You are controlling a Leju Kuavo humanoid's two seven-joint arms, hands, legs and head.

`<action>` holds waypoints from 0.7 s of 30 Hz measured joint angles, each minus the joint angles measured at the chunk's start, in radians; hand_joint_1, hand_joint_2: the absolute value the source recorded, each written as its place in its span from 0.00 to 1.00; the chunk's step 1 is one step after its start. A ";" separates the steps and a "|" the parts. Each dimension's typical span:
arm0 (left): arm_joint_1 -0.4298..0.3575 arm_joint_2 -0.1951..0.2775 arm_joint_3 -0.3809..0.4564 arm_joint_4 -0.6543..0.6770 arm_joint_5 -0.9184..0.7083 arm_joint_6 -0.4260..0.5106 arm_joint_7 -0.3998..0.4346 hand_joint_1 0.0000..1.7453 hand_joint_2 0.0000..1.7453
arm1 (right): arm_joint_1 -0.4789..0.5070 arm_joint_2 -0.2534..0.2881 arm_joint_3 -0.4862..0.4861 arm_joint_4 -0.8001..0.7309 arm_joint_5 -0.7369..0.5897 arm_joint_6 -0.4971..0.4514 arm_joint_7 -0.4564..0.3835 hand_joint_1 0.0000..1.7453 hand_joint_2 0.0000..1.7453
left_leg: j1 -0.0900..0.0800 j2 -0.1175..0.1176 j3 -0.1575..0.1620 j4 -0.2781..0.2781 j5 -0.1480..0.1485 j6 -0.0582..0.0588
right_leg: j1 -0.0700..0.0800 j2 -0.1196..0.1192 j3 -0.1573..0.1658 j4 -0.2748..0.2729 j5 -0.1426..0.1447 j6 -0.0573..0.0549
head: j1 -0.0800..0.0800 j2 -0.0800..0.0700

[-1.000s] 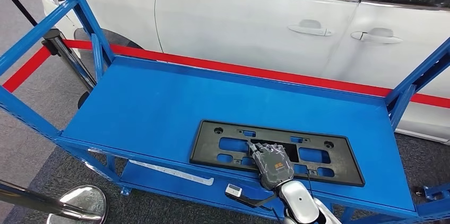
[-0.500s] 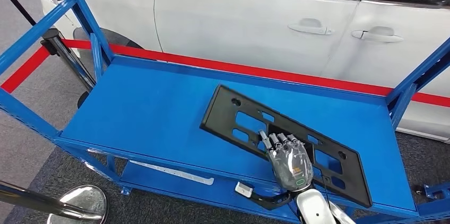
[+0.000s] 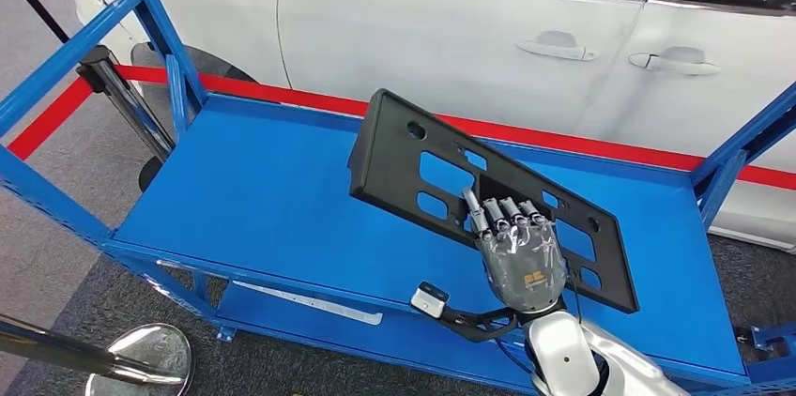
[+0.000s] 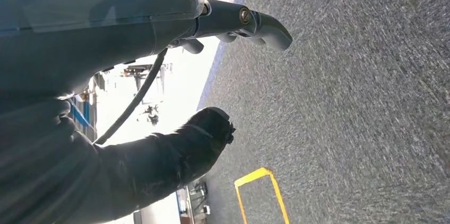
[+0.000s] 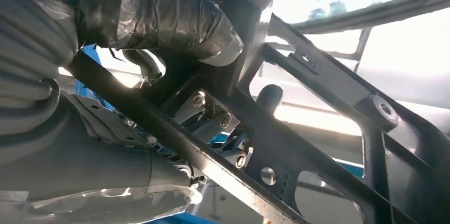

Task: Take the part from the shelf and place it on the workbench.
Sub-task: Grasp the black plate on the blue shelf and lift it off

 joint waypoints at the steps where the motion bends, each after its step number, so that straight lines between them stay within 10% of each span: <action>1: 0.000 0.000 0.000 0.000 0.000 -0.001 0.000 0.00 1.00 | -0.008 -0.002 0.021 0.000 0.000 0.006 0.011 1.00 1.00 | -0.001 -0.001 -0.004 0.004 0.000 0.000 | 0.000 0.000 -0.013 0.028 0.002 -0.001 | 0.000 0.000; 5: 0.000 -0.004 0.000 0.000 0.000 -0.005 -0.001 0.00 1.00 | -0.053 -0.006 0.086 0.000 0.000 0.025 0.031 1.00 1.00 | -0.002 -0.003 -0.017 0.021 0.002 -0.007 | 0.004 0.001 0.083 -0.180 0.123 -0.015 | 0.000 0.000; 10: 0.000 -0.006 0.000 0.000 0.000 -0.005 -0.004 0.00 1.00 | -0.103 -0.007 0.173 0.000 0.000 0.038 0.038 1.00 1.00 | -0.001 -0.007 -0.034 0.026 0.015 -0.045 | 0.010 0.000 0.090 -0.244 0.158 -0.040 | 0.000 0.000; 16: 0.000 -0.006 0.000 0.000 0.000 -0.003 -0.004 0.00 1.00 | -0.154 -0.007 0.226 -0.007 0.000 0.052 0.039 1.00 1.00 | 0.014 -0.005 -0.116 0.294 -0.169 -0.075 | 0.007 -0.006 0.028 -0.245 0.208 -0.061 | 0.000 0.000; 21: -0.002 -0.006 0.000 0.000 0.000 -0.001 -0.003 0.00 1.00 | -0.204 -0.009 0.249 -0.032 0.000 0.079 0.039 1.00 1.00 | 0.014 -0.006 0.076 0.048 -0.094 -0.067 | 0.006 -0.008 -0.012 -0.229 0.233 -0.043 | 0.000 0.000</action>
